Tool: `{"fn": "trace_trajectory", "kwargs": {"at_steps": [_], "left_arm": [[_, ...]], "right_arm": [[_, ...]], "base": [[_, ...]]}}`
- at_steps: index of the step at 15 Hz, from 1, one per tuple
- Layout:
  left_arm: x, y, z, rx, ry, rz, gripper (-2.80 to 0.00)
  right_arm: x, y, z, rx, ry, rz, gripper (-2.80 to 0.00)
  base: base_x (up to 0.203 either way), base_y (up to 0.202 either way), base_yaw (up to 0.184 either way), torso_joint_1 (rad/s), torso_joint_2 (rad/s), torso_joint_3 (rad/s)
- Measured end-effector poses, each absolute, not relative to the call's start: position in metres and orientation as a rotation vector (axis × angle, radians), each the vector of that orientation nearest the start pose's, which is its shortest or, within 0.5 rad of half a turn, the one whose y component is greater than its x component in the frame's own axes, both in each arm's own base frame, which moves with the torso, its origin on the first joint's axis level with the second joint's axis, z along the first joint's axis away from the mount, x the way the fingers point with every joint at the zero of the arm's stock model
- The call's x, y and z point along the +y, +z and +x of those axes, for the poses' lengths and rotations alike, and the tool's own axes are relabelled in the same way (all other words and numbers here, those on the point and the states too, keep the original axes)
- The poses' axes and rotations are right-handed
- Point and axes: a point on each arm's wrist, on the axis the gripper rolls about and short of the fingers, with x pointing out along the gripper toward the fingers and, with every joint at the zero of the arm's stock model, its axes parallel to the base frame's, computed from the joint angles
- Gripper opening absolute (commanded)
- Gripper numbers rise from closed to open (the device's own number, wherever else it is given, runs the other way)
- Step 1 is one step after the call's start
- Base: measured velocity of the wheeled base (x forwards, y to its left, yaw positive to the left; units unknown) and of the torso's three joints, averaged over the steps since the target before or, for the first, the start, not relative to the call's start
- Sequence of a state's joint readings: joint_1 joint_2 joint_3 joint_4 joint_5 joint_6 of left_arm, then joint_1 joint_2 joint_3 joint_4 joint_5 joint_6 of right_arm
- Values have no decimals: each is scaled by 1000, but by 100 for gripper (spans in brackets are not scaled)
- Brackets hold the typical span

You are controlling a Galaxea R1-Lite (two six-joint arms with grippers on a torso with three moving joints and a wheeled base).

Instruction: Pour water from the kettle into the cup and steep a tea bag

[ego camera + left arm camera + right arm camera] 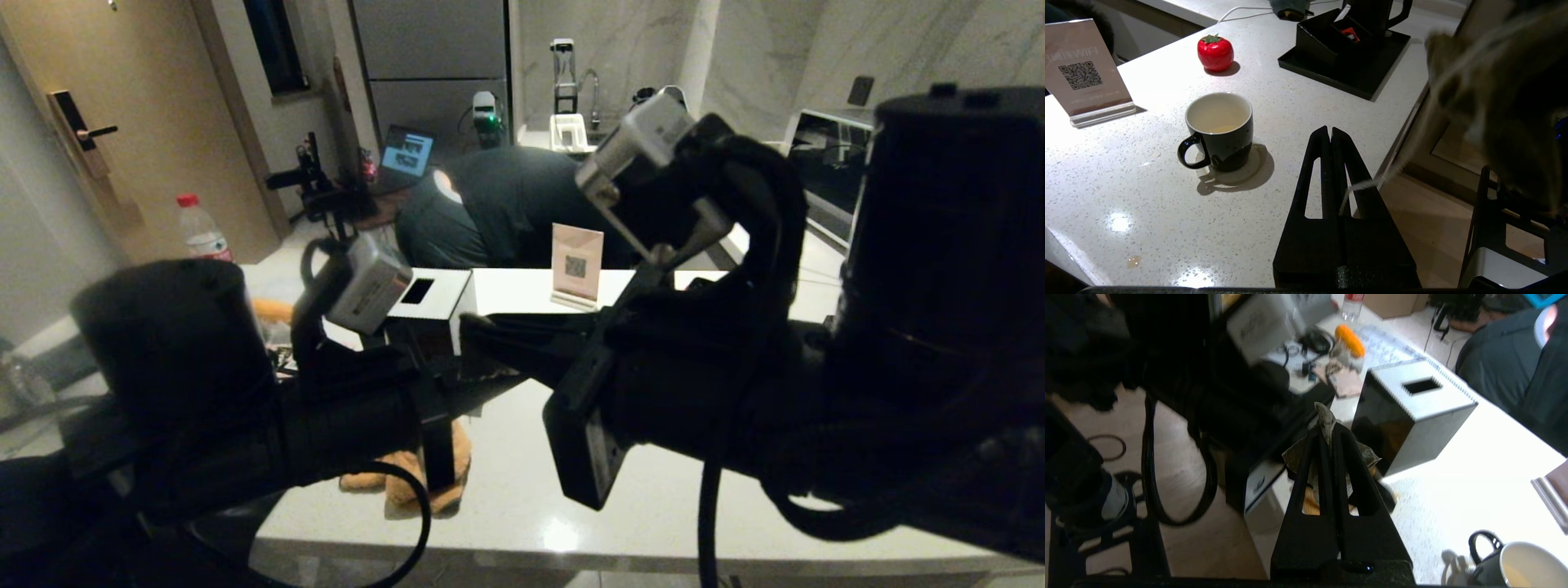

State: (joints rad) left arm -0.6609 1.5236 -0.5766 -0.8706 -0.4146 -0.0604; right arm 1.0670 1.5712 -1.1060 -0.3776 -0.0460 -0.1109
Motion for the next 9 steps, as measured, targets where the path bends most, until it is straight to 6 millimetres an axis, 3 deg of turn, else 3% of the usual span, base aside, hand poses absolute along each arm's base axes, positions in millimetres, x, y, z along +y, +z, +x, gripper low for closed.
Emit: {"fn": "trace_trajectory", "kwargs": {"at_steps": [9], "left_arm": [[-159,194,191,113,-1064,-46,-280]], "right_arm": [[236,256,132,68,995,-178,-280]], "base": [[0,0,0,0,0,0]]}}
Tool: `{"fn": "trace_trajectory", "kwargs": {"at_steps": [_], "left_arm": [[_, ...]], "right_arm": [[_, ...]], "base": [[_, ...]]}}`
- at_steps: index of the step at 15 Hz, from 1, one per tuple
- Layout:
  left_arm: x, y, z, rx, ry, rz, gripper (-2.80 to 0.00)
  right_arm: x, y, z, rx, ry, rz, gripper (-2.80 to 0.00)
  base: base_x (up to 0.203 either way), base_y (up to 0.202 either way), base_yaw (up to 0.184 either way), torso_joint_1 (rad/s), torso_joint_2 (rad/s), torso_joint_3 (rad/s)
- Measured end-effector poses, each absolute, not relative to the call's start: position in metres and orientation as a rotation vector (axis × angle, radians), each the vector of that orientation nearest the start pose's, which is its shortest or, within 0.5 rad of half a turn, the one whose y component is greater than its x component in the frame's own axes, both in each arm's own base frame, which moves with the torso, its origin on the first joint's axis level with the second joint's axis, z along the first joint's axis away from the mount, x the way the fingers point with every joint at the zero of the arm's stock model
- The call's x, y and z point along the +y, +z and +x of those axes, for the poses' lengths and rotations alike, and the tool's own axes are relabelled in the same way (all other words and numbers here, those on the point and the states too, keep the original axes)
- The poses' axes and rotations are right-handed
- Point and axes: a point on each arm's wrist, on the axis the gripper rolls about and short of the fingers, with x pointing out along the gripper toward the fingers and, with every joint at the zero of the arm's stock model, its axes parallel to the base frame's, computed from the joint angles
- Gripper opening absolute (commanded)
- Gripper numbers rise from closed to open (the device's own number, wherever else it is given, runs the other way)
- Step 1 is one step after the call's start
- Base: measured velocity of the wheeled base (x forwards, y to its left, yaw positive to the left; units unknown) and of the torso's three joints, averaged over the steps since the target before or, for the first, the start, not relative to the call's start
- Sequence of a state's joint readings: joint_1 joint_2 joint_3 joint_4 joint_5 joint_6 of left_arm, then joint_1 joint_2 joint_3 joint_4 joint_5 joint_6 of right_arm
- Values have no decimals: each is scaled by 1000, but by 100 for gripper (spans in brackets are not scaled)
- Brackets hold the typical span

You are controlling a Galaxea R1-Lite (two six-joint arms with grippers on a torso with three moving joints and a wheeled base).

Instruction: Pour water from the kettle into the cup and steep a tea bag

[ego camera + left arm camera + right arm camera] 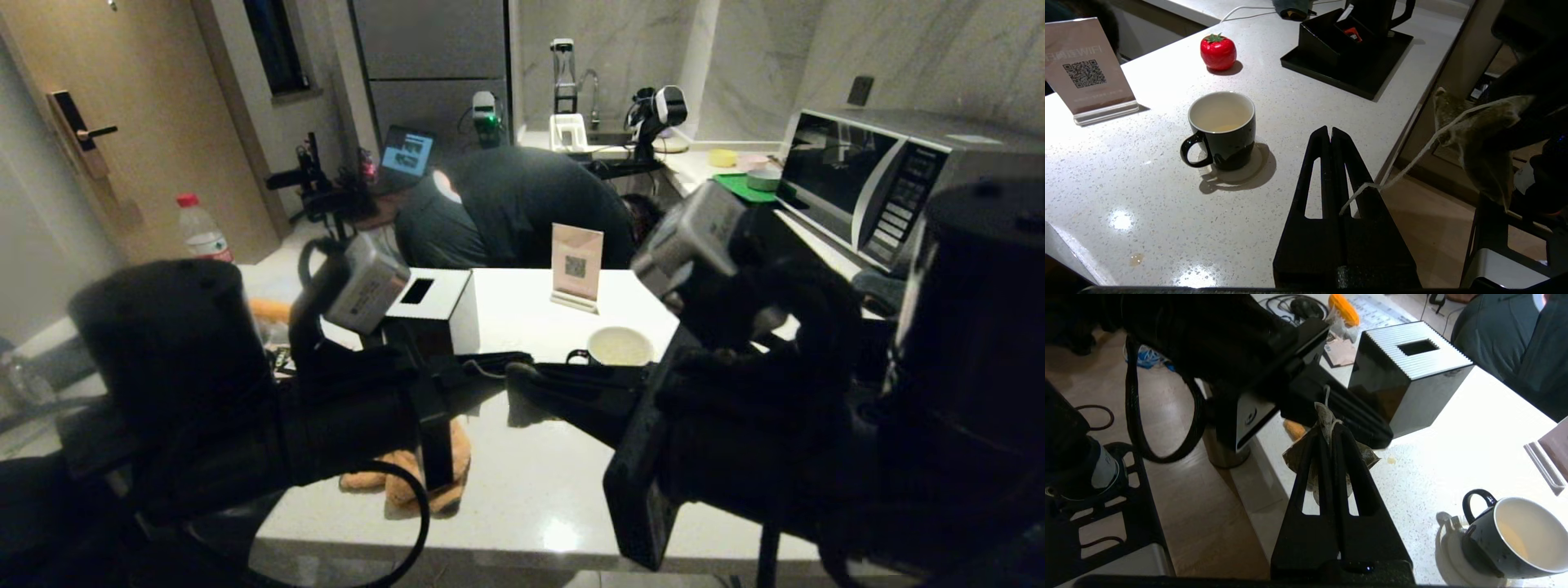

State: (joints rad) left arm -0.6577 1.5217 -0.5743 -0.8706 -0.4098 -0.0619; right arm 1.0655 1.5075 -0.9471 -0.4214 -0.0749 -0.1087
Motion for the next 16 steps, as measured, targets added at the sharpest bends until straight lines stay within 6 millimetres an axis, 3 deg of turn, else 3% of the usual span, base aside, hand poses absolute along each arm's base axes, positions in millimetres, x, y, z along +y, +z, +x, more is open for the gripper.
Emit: {"fn": "trace_trajectory", "kwargs": {"at_steps": [16], "left_arm": [[-160,192,190,122,-1070,-44,-280]], "right_arm": [[233,247,131,79,997,-174,-280]], "base": [[0,0,0,0,0,0]]}}
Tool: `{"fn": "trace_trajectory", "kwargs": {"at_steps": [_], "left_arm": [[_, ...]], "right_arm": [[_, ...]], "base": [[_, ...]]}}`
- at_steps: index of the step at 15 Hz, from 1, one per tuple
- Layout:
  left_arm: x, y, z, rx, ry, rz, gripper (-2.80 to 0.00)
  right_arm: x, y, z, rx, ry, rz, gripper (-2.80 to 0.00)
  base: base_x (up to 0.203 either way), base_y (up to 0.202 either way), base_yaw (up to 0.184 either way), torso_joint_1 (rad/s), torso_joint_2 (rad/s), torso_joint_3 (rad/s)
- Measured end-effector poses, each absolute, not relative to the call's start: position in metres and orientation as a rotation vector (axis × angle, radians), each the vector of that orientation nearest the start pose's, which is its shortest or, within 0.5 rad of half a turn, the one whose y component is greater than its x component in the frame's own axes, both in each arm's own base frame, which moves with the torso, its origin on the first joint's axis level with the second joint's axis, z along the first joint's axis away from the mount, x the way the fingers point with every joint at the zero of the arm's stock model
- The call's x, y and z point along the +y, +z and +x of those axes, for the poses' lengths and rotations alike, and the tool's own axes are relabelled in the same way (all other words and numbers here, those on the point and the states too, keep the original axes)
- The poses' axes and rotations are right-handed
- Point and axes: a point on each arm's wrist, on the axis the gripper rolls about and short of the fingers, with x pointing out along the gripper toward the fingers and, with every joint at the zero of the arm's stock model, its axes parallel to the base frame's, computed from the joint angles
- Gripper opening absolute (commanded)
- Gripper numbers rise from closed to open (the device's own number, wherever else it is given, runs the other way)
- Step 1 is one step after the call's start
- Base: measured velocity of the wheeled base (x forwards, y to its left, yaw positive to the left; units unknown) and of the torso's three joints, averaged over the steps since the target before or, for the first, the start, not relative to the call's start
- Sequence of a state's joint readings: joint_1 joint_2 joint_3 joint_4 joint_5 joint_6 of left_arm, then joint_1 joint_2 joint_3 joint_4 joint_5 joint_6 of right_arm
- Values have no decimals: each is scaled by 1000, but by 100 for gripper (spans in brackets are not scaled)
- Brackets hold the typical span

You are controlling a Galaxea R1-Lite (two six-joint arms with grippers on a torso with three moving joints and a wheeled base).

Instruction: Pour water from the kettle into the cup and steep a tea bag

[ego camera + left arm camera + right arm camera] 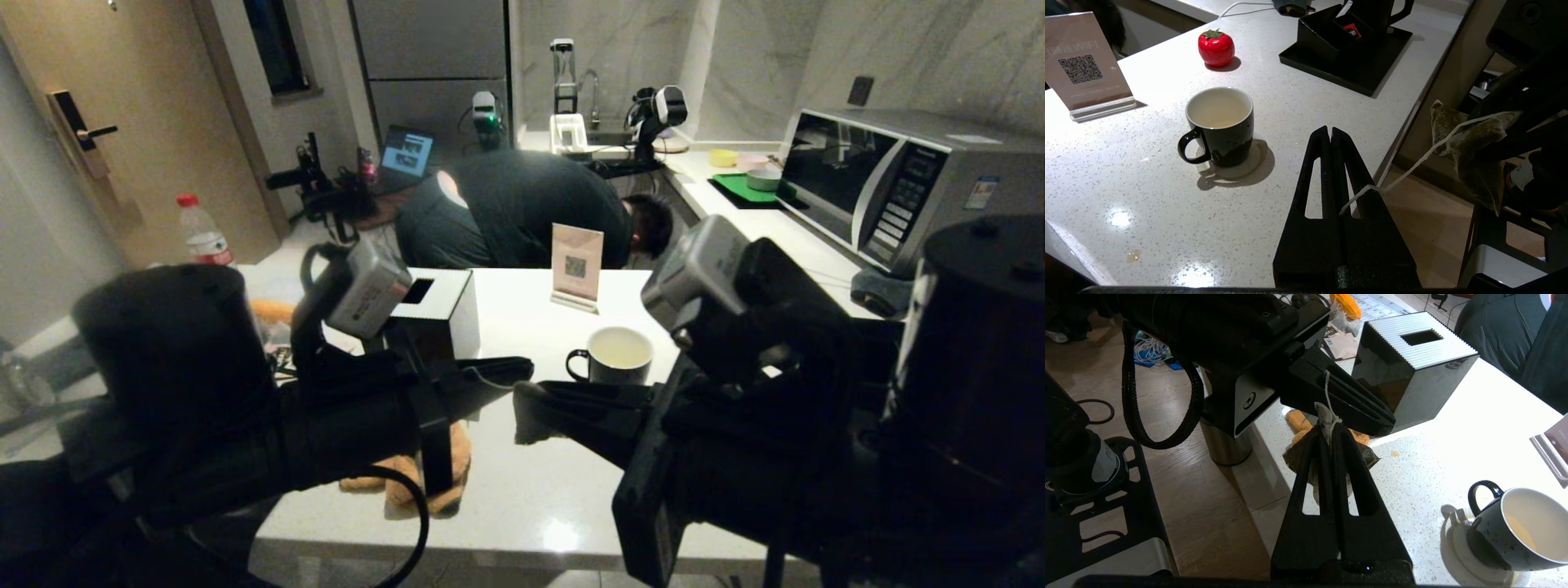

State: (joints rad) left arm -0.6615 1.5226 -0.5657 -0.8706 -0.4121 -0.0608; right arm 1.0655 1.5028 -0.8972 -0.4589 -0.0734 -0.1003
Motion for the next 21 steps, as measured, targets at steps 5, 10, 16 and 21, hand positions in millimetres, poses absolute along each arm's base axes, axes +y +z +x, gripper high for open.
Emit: {"fn": "trace_trajectory", "kwargs": {"at_steps": [5,10,16,21], "left_arm": [[-160,192,190,123,-1071,-43,-280],[-160,191,190,123,-1071,-43,-280],[-159,191,190,124,-1069,-44,-280],[-159,192,190,122,-1066,-44,-280]], "right_arm": [[233,245,131,84,995,-178,-280],[232,243,130,87,995,-182,0],[231,244,130,77,991,-177,0],[226,244,127,75,991,-178,0]], "base": [[0,0,0,0,0,0],[0,0,0,0,0,0],[0,0,0,0,0,0],[0,0,0,0,0,0]]}}
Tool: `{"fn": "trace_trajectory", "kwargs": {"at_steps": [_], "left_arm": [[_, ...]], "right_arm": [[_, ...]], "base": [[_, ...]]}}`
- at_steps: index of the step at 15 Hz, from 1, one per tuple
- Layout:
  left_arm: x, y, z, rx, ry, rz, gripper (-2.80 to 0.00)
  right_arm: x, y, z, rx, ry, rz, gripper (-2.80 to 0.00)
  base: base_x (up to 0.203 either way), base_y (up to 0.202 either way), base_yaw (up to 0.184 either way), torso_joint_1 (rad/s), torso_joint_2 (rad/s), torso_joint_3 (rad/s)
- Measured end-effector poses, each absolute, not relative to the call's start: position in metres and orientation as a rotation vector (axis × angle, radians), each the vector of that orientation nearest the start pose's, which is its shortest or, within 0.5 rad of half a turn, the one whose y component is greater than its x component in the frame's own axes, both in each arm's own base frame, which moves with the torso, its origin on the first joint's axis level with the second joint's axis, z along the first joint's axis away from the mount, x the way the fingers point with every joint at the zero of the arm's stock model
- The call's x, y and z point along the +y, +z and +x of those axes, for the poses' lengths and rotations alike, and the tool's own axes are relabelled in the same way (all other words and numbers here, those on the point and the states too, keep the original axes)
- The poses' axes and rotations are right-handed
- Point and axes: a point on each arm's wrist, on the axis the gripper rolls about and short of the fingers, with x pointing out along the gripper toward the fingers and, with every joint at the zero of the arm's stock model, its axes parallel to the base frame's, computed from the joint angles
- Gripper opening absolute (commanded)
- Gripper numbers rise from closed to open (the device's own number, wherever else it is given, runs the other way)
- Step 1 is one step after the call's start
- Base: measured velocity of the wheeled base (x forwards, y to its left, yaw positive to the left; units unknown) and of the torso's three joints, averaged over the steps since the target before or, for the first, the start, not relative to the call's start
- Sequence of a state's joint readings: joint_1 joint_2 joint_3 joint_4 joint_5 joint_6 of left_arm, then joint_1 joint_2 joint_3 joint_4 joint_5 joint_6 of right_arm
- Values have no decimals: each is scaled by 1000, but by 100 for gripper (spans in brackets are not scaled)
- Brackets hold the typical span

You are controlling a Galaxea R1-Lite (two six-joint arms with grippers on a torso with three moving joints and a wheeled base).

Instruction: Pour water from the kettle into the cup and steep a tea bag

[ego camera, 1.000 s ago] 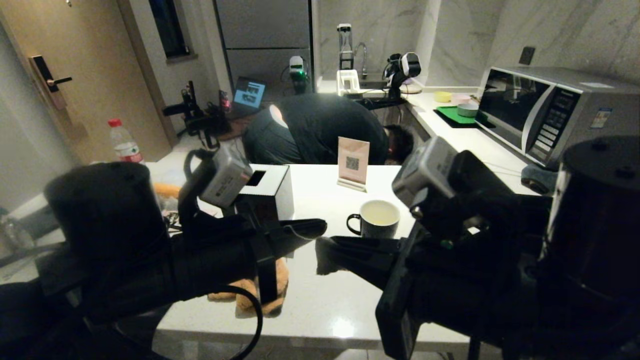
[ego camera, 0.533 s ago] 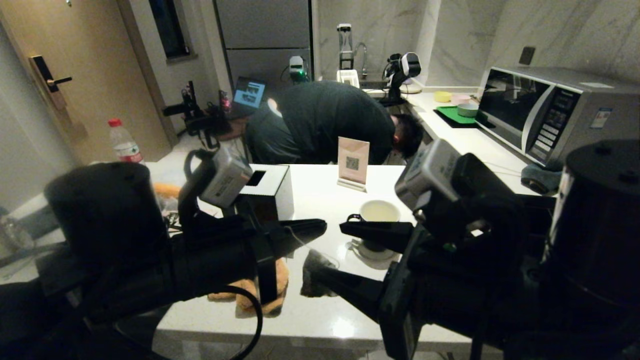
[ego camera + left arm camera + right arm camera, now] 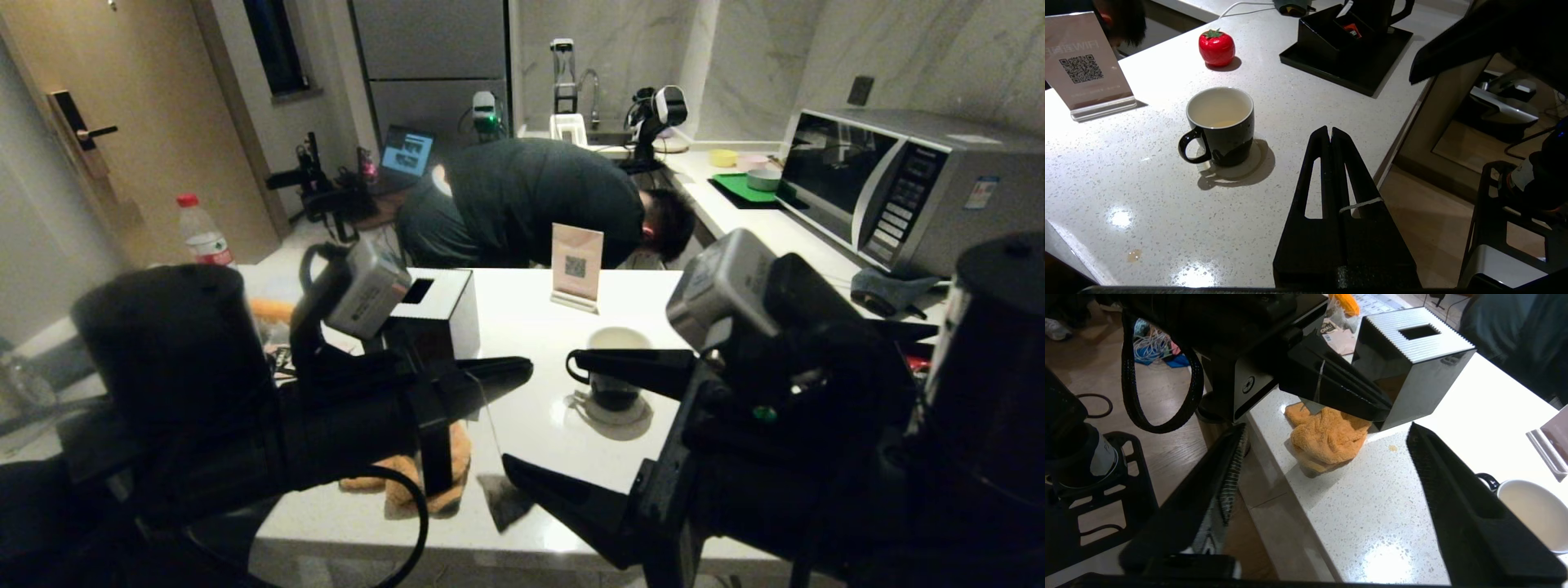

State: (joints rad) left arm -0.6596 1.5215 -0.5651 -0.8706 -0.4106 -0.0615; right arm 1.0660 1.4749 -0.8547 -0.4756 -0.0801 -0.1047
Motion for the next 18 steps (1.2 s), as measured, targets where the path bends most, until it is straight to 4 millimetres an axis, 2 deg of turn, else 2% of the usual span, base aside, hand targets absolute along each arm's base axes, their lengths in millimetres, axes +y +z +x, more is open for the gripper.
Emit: {"fn": "trace_trajectory", "kwargs": {"at_steps": [4,8,11,12,15,18], "left_arm": [[-158,192,190,121,-1063,-44,-280],[-155,189,187,132,-1062,-44,-280],[-153,189,184,133,-1060,-44,-280],[-153,189,184,131,-1059,-44,-280],[-152,190,184,129,-1058,-44,-280],[-152,189,183,130,-1058,-44,-280]], "right_arm": [[225,255,128,-7,934,-128,0],[221,260,134,-33,681,-104,0],[206,262,153,-50,467,-83,0],[198,263,162,-54,412,-81,-280],[166,268,191,-78,240,-65,-280],[129,270,206,-93,84,-56,-280]], "base": [[0,0,0,0,0,0],[0,0,0,0,0,0],[0,0,0,0,0,0],[0,0,0,0,0,0],[0,0,0,0,0,0],[0,0,0,0,0,0]]}}
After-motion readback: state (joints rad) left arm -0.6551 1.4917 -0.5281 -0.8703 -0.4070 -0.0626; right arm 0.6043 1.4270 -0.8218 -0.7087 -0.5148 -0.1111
